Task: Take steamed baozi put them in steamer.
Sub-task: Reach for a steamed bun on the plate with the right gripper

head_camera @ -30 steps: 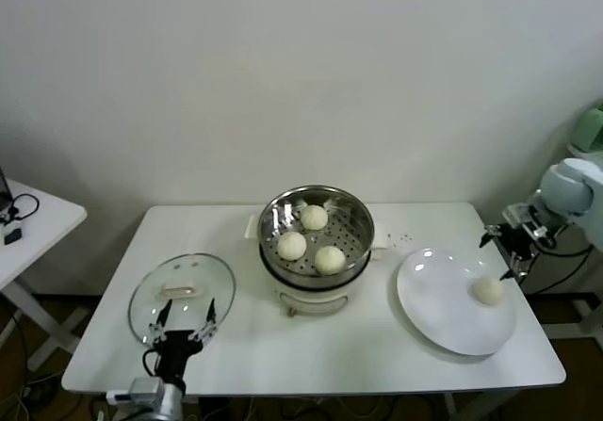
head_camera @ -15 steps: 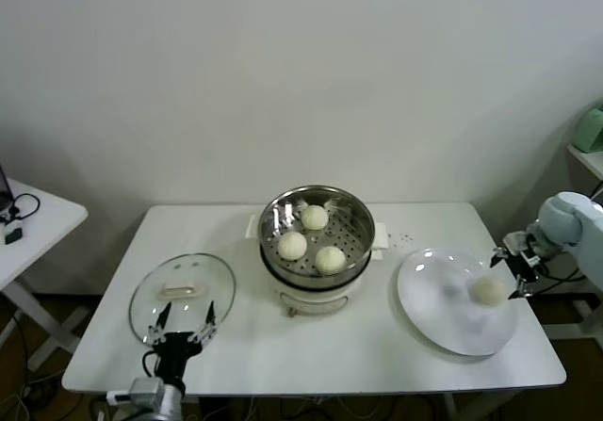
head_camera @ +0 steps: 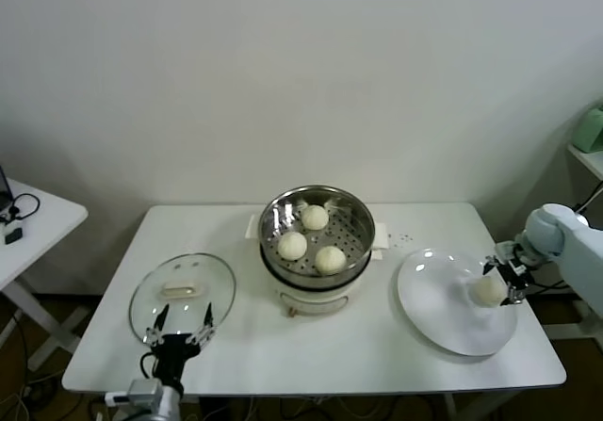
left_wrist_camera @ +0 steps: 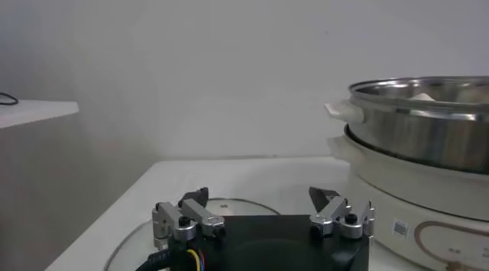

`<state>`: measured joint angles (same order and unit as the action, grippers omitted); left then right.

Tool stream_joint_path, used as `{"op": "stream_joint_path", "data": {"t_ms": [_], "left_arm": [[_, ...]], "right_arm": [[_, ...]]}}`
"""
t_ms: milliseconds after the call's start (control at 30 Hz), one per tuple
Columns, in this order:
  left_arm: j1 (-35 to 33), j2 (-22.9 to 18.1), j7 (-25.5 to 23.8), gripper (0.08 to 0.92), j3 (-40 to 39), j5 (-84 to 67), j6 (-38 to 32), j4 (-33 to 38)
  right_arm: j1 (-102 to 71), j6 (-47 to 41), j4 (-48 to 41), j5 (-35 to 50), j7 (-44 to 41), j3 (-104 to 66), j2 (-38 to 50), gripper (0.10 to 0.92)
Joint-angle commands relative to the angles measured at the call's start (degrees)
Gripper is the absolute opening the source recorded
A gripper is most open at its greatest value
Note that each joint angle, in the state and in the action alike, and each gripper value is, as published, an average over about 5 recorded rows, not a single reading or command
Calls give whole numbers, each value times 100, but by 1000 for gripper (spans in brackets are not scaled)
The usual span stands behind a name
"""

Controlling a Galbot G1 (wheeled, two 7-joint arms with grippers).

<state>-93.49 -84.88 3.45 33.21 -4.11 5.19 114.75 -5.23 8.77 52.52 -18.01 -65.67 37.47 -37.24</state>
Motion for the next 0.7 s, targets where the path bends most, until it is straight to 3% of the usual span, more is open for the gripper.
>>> {"op": "stream_joint_path", "data": {"t_ms": [33, 433, 700], "left_arm": [[10, 15, -1, 823, 1, 3, 15, 7], [20, 25, 0, 823, 15, -5, 15, -22], [4, 13, 0, 823, 21, -4, 4, -26]], "right_arm": [[-144, 61, -179, -265, 1, -165, -173, 823], [-118, 41, -298, -248, -101, -218, -202, 821], [-15, 18, -424, -175, -115, -213, -229, 765]]}}
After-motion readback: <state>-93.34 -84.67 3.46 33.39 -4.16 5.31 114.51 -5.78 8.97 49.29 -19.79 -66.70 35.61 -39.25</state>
